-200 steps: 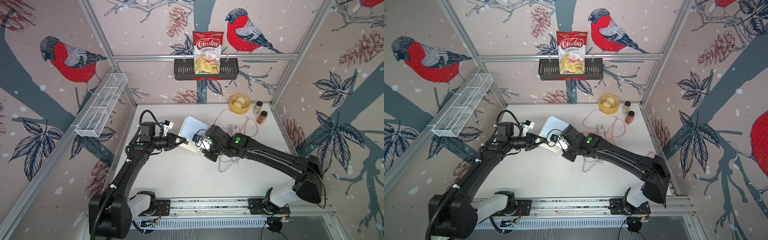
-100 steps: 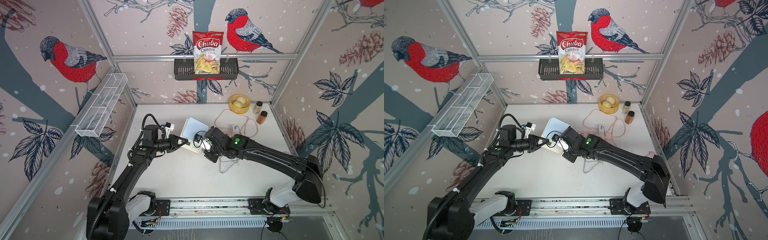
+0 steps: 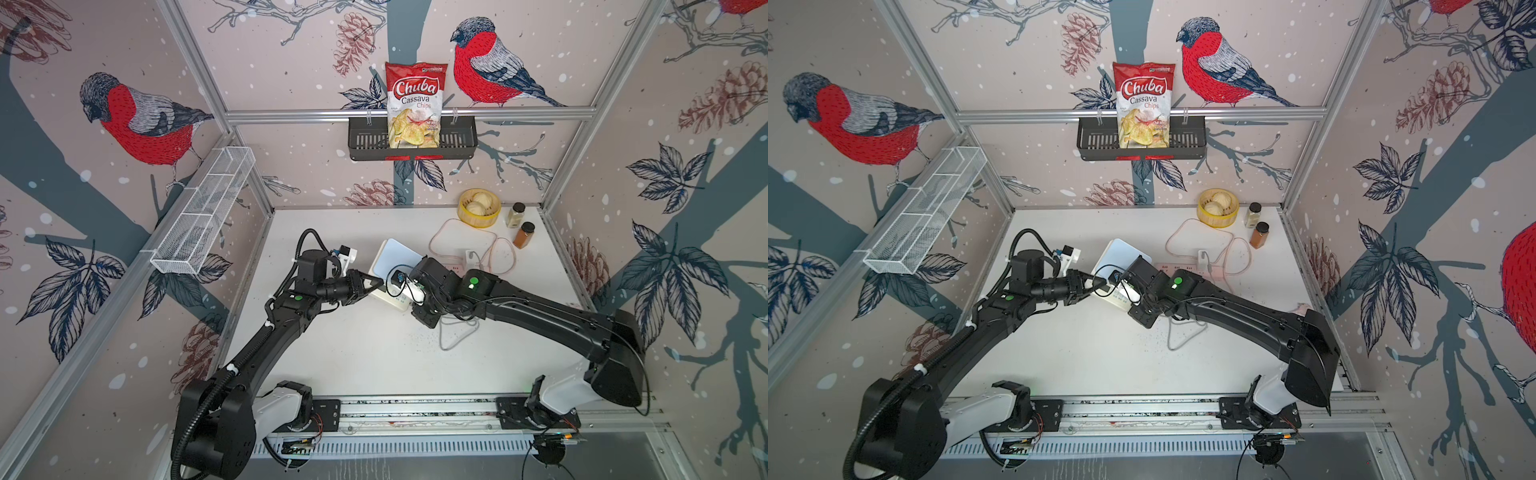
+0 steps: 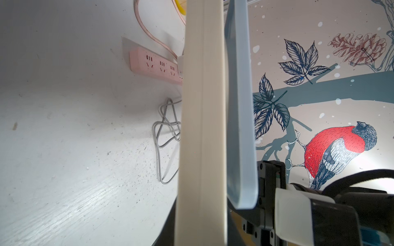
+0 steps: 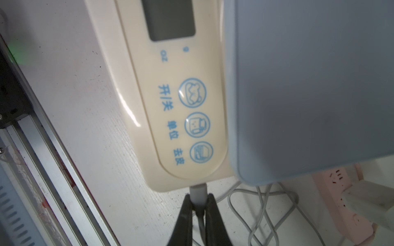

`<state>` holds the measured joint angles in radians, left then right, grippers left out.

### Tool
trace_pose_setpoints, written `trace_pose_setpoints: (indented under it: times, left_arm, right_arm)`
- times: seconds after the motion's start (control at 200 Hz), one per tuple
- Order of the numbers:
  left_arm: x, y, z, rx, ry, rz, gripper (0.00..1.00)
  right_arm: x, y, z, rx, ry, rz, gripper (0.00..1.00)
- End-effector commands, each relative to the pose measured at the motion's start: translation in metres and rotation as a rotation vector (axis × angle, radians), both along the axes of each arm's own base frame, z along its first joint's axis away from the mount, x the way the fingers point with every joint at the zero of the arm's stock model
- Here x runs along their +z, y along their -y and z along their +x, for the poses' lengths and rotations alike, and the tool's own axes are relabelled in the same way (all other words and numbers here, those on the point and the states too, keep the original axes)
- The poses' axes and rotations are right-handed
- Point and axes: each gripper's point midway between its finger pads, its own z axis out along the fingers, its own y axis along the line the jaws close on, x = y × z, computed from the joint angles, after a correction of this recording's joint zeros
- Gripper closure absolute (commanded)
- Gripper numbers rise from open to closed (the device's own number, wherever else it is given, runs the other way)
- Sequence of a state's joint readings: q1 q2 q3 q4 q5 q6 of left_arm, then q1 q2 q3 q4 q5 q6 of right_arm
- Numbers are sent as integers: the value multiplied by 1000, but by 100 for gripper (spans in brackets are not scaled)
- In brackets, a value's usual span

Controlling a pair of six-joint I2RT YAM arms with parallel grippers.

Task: Charge the electronic scale
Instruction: Insert the charging cable into the electronic scale.

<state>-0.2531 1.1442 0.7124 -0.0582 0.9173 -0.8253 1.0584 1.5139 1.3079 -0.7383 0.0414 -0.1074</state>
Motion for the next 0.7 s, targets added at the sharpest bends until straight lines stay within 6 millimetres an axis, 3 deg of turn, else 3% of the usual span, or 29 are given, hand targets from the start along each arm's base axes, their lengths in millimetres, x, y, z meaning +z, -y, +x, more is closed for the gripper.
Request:
trace_pose_setpoints:
  times: [0.0,0.205,0.49,0.695]
  left_arm:
    - [-10,12,-23,-103,-64,-8,100]
    - [-17,25,-26,-99,-93,-26,100]
    - [-22,33,-21,-114,-112,-55,100]
    - [-23,35,-17,-102,-120,-84,100]
  right_arm:
    - [93,-73,39,10,220,428,100]
    - [99,-69,62,-135,273,424,100]
    - [125,-83,46,-67,273,589,100]
    - [141,-79,38,-56,274,730,100]
